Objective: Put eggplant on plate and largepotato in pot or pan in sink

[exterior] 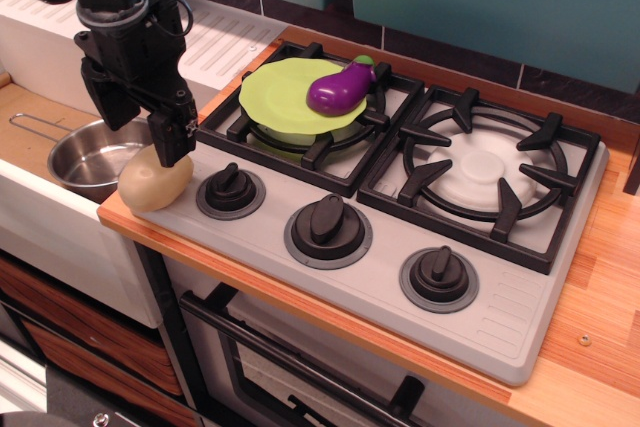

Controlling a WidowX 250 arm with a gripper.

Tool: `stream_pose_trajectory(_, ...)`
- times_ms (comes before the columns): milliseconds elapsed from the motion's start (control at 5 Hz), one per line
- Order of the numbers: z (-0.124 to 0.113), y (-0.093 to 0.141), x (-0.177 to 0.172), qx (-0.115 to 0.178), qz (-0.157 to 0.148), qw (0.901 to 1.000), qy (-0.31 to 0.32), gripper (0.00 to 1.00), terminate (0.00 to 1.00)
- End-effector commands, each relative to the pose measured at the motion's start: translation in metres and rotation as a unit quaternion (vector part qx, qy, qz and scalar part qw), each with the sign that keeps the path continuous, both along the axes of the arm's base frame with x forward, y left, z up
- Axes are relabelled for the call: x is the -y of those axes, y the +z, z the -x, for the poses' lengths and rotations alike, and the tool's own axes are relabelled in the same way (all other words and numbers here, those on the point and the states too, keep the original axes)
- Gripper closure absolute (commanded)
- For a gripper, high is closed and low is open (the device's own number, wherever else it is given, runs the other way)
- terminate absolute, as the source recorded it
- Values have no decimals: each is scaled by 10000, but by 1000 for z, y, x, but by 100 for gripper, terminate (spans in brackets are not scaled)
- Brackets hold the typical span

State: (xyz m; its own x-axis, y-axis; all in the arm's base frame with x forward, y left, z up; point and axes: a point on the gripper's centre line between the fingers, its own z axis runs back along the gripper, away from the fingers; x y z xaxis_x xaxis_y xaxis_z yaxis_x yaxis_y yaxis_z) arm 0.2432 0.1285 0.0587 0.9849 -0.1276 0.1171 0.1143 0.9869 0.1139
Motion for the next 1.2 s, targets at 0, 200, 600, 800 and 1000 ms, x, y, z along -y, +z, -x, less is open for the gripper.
stream_pose_trajectory(0, -2, -3, 2, 292, 52, 9995, 80, 0, 0)
stream_pose_trajectory(200, 2, -12, 2, 329, 126, 9993, 96, 0, 0)
stream_pose_trajectory(600, 2, -29, 1, 511, 276, 9983, 66, 0, 0)
stream_pose_trajectory(800, 0, -32, 1, 523, 339, 9980, 88, 100, 0)
stream_pose_trajectory(1000, 1, -19, 3, 411, 283, 9987, 58, 100, 0)
